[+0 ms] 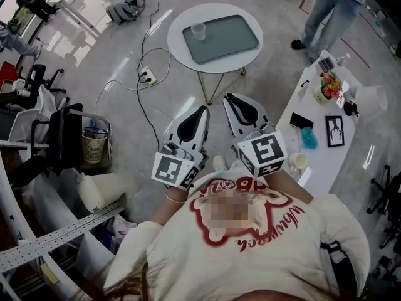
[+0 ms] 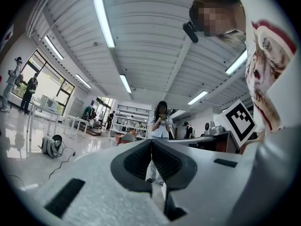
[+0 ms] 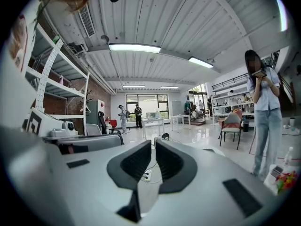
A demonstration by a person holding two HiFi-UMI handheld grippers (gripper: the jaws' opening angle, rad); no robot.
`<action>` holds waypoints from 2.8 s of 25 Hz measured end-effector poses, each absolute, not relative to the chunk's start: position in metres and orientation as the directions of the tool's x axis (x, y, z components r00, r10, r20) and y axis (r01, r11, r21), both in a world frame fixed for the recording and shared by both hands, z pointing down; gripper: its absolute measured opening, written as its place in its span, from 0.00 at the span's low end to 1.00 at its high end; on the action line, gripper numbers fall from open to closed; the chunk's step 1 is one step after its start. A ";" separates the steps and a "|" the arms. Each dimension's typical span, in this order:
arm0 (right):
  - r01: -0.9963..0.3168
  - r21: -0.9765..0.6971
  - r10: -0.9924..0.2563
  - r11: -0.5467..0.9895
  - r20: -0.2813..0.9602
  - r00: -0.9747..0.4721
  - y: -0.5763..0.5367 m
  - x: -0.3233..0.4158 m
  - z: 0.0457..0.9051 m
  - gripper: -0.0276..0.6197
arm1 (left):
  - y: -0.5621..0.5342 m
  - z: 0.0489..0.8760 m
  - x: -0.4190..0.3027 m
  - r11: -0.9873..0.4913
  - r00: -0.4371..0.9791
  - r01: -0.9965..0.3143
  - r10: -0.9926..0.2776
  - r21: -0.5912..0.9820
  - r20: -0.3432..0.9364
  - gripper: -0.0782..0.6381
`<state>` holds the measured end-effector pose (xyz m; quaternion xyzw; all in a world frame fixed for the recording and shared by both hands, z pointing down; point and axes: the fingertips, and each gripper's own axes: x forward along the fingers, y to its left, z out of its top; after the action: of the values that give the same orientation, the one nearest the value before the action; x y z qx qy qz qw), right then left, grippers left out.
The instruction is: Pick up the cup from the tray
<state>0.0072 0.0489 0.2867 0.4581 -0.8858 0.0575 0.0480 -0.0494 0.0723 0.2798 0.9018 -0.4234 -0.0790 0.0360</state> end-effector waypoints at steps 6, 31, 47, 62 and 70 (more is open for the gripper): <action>-0.822 -0.066 -0.809 0.565 0.149 -0.568 0.039 0.004 0.289 0.11 | 0.062 0.283 -0.053 -0.642 0.633 -0.753 -0.766 0.144 -0.108 0.13; -0.807 -0.060 -0.793 0.588 0.155 -0.589 -0.157 -0.012 0.286 0.11 | -0.131 0.290 -0.062 -0.634 0.630 -0.757 -0.772 0.159 -0.083 0.13; -0.773 -0.068 -0.758 0.631 0.158 -0.633 -0.285 -0.007 0.289 0.11 | -0.256 0.291 -0.055 -0.588 0.585 -0.789 -0.807 0.178 -0.075 0.13; -0.785 -0.120 -0.765 0.608 0.175 -0.619 -0.306 -0.005 0.300 0.12 | -0.279 0.299 -0.060 -0.595 0.599 -0.781 -0.799 0.191 -0.042 0.13; -0.771 -0.129 -0.738 0.624 0.227 -0.636 -0.310 -0.018 0.322 0.36 | -0.280 0.311 -0.074 -0.585 0.596 -0.782 -0.803 0.212 -0.015 0.13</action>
<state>-0.0176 -0.3097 0.3224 0.4201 -0.8979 0.1073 0.0762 -0.0737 -0.2796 0.3110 0.8887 -0.4459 -0.0545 0.0920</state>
